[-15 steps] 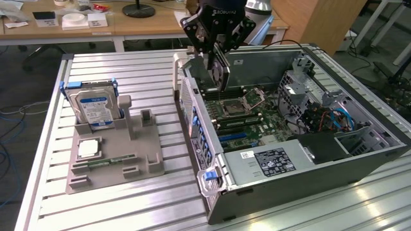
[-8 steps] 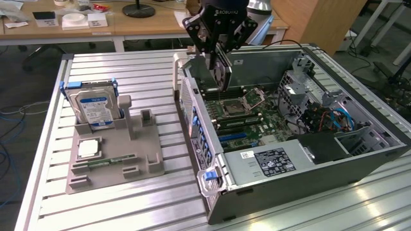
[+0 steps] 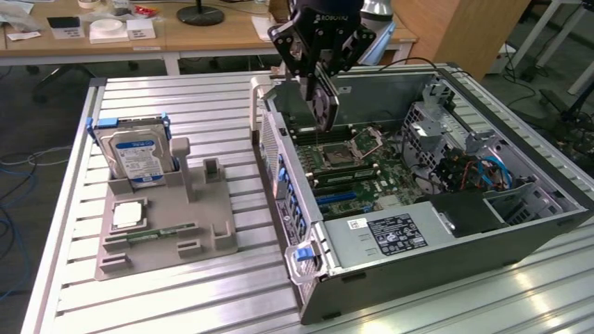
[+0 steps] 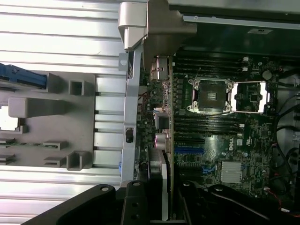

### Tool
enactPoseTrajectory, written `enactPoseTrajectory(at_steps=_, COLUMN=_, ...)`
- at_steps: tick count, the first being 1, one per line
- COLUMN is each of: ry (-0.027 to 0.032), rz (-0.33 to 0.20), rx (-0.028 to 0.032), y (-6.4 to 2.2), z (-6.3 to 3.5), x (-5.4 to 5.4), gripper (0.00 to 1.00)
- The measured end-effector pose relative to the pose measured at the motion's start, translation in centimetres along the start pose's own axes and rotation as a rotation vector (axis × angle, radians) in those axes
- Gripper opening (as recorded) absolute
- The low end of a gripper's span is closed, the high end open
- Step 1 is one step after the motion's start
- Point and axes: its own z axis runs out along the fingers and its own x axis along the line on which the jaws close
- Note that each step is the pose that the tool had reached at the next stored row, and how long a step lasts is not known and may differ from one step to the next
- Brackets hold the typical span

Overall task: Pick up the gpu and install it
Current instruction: 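Pick up the gpu and move the gpu toward the slot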

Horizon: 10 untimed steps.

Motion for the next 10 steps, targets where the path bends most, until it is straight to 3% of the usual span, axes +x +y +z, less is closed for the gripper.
enactPoseTrajectory(at_steps=10, ry=0.0003, rz=-0.005, rx=0.0001, y=-0.03, z=0.06, x=-0.81, gripper=0.28)
